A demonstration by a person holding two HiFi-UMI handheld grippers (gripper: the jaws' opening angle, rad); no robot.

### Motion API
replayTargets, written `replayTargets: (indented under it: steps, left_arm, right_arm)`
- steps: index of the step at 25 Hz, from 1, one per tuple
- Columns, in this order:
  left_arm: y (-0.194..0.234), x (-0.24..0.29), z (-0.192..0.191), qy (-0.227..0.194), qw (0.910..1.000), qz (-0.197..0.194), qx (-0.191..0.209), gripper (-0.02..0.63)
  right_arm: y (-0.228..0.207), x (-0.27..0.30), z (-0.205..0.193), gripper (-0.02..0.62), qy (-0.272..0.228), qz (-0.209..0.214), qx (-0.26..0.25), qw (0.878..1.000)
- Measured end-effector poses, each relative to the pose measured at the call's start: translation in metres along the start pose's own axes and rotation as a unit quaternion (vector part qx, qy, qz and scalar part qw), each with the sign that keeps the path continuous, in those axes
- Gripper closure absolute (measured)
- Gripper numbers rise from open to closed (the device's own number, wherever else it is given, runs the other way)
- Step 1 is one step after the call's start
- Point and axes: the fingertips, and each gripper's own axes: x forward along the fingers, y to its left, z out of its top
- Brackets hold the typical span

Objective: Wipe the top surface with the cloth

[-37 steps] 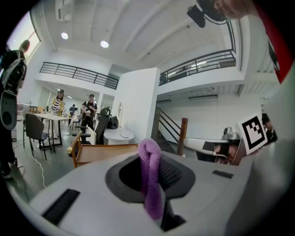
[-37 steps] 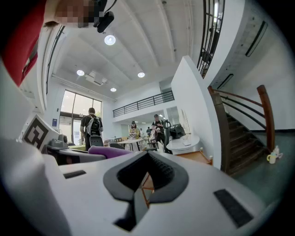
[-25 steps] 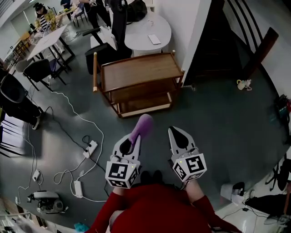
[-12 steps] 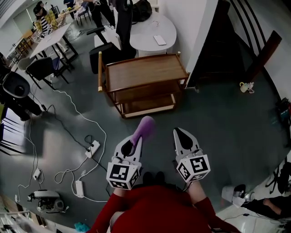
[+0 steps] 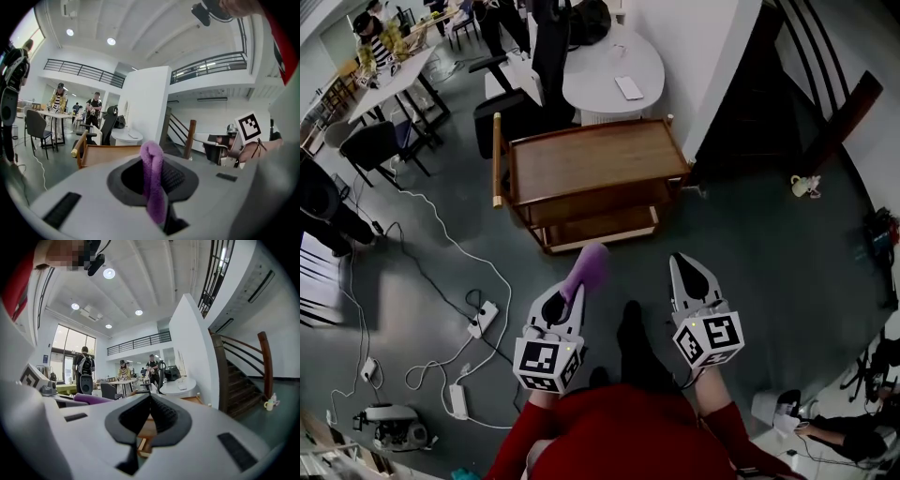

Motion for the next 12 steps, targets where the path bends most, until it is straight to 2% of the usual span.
replayTargets:
  steps: [5,8,12]
  left_arm:
    - [0.022,0.066,0.010,-0.005,0.9998,-0.003,-0.018,0.552]
    - [0.036,0.120,0.022,0.002,0.9998,0.009,-0.018,0.552]
    - [0.043,0.186,0.048,0.009,0.9990,0.012,-0.042,0.552]
  right_arm:
    - [-0.045,0.056,0.014,0.583,-0.019,-0.011,0.002,1.000]
    - [-0.076,0.099,0.028,0.583,-0.026,0.003,0.009,1.000]
    - [-0.114,0.142,0.042,0.583,-0.011,0.017,0.014,1.000]
